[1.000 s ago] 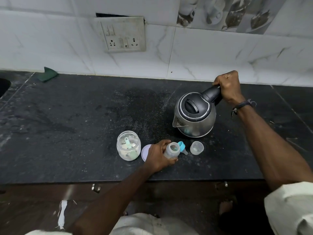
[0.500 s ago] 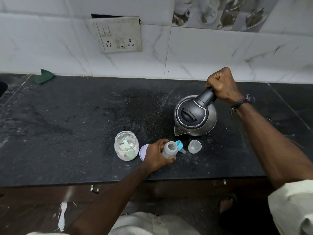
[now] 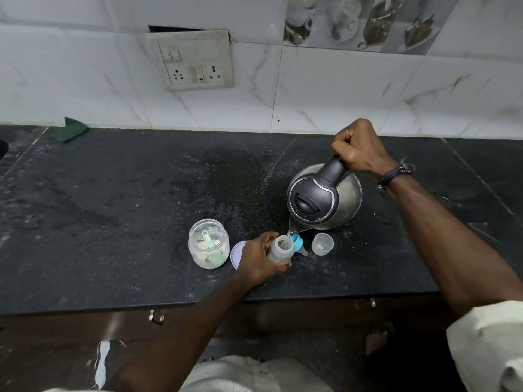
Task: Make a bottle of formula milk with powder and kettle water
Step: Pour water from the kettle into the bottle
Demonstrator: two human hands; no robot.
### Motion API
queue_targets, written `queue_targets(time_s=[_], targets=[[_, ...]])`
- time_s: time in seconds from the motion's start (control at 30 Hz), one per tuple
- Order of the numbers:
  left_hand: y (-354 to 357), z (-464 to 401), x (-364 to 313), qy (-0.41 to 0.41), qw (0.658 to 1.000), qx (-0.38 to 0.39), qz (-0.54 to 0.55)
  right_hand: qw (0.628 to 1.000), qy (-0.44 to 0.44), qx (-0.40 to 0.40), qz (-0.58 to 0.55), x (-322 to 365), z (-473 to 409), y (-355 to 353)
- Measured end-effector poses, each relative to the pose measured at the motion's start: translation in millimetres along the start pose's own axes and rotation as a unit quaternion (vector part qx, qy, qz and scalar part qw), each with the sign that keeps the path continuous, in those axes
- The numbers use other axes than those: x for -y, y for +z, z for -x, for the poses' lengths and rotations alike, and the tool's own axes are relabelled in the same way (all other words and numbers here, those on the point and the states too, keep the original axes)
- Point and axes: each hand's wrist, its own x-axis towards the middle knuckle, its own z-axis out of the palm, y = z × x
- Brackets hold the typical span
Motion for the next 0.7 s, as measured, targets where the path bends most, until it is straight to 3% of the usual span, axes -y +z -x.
queue_targets(time_s=[0.7], targets=[[0.6, -1.0, 2.1, 0.005, 1.000, -0.003, -0.010, 0.999, -0.012, -0.004, 0.035, -4.5, 0.0, 1.3]])
